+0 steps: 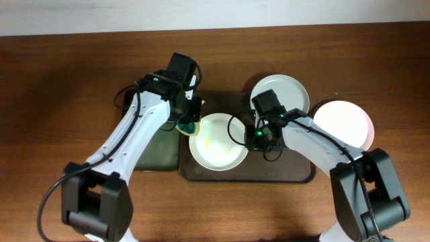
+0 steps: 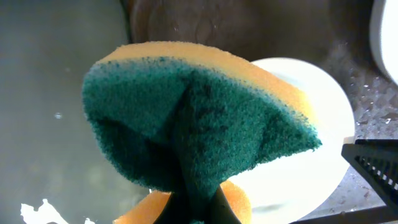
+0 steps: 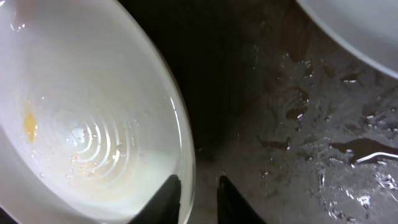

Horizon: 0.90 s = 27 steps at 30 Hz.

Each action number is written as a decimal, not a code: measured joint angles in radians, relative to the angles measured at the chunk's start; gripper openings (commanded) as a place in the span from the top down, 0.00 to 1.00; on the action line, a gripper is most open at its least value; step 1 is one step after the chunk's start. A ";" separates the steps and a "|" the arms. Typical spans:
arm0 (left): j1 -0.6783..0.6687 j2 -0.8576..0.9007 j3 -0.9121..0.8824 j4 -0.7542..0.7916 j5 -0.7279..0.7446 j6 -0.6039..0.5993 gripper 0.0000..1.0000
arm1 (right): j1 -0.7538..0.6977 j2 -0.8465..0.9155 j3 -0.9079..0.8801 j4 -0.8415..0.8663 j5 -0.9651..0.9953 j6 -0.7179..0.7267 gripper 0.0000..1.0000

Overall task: Clean dirty plates on tray and stack at the side
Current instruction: 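Bring the sponge in the left gripper over the white plate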

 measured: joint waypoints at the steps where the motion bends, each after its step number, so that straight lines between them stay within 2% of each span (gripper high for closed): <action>1: 0.000 0.011 0.000 0.000 0.004 0.000 1.00 | 0.000 0.000 -0.004 0.006 -0.001 0.003 0.83; 6: 0.000 0.063 -0.001 0.020 0.013 0.000 1.00 | 0.000 0.001 -0.005 0.037 -0.018 0.003 0.96; 12: -0.010 0.080 -0.001 0.029 0.040 0.000 1.00 | 0.000 0.001 -0.005 0.037 -0.026 0.003 0.95; 15: -0.023 0.081 -0.001 0.042 0.044 0.000 1.00 | 0.000 0.001 -0.005 0.036 -0.027 0.003 0.82; 16: -0.026 0.083 -0.001 0.047 0.046 0.000 1.00 | 0.000 0.001 -0.005 0.035 -0.027 0.005 0.81; 19: -0.029 0.099 -0.001 0.049 0.047 0.000 1.00 | 0.000 0.001 -0.005 0.032 -0.028 0.003 0.82; 22: -0.029 0.130 -0.001 0.049 0.047 0.000 1.00 | 0.000 0.001 -0.005 0.033 -0.027 0.003 0.87; 27: -0.029 0.147 -0.002 0.058 0.047 0.000 1.00 | 0.000 0.001 -0.005 0.033 -0.028 0.003 0.87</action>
